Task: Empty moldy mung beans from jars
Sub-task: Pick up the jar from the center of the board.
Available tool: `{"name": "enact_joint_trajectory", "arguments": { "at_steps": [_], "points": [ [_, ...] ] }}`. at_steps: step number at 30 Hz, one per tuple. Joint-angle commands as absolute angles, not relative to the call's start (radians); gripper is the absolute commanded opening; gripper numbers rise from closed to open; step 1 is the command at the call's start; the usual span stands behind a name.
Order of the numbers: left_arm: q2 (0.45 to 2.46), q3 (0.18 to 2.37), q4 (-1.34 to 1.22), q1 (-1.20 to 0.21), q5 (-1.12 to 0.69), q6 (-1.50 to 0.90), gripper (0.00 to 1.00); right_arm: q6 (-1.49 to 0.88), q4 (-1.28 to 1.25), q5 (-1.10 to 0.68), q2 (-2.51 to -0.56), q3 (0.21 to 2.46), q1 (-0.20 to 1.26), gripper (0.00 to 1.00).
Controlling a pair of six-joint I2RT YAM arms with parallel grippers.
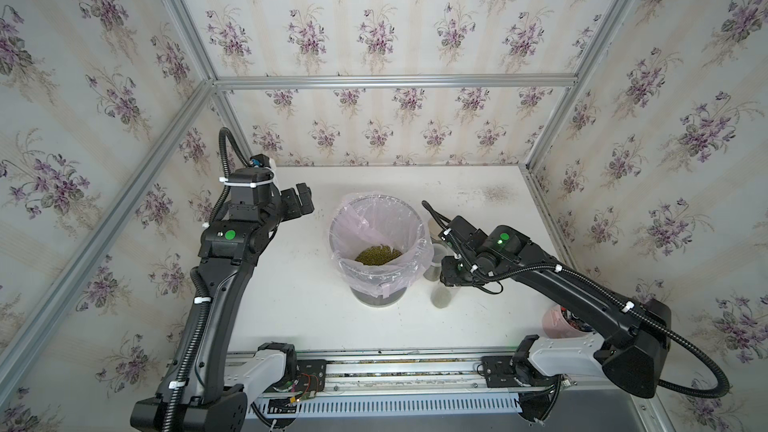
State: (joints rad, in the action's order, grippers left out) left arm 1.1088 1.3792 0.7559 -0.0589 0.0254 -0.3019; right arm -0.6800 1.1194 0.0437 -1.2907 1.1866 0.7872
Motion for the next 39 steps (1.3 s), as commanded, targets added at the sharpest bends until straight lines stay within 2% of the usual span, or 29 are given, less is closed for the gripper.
{"name": "enact_joint_trajectory", "arguments": {
  "at_steps": [1,12,17,30,39],
  "points": [
    [1.111,1.392,0.761,-0.058,0.047,-0.296,1.0,-0.676,1.165,0.061,-1.263,1.196,0.744,0.48],
    [1.1,1.413,0.778,-0.059,0.062,-0.284,1.0,-0.59,1.112,0.104,-1.241,1.229,0.481,0.48],
    [1.095,1.428,0.782,-0.058,0.072,-0.267,1.0,-0.54,1.058,0.07,-1.243,1.25,0.359,0.48],
    [1.106,1.46,0.794,-0.058,0.035,-0.25,1.0,-0.46,0.934,0.06,-1.412,1.461,0.211,0.46],
    [1.108,1.476,0.809,-0.058,0.063,-0.227,1.0,-0.437,0.881,-0.015,-1.53,1.613,0.149,0.46]
  ]
}}
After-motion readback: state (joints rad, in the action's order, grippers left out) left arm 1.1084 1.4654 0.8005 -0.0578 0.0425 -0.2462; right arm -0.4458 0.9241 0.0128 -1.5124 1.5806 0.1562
